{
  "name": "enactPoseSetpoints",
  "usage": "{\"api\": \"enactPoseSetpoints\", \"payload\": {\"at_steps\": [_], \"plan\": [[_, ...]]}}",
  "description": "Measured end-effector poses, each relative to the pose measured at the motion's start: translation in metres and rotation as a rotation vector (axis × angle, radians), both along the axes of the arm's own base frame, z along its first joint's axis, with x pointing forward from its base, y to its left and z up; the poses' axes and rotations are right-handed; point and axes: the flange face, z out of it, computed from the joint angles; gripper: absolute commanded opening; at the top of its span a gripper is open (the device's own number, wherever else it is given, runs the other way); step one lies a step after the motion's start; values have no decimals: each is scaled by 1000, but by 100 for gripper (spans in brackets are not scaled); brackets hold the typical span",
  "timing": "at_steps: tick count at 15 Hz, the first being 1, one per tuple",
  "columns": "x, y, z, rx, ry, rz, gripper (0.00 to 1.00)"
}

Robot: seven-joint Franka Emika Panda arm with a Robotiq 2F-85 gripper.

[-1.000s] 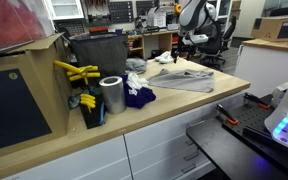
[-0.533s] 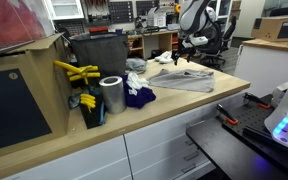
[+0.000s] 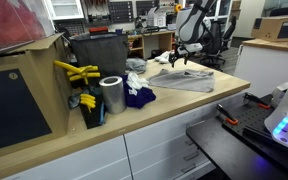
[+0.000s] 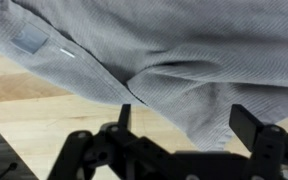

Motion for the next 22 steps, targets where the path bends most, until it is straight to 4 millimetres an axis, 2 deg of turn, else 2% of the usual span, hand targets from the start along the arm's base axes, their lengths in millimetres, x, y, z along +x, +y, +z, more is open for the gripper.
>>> {"api": "enactPoseSetpoints", "payload": {"at_steps": [2,10,12,17,22], "plan": [[15,0,-6,7,-25,-52,66],[72,-2,-32,64,-96,-201,3],[80,1,-41,89,-99,-243,0],[91,3,-67,118,-98,-349,0],[107,-1,-70,110,-132,-375,0]]}}
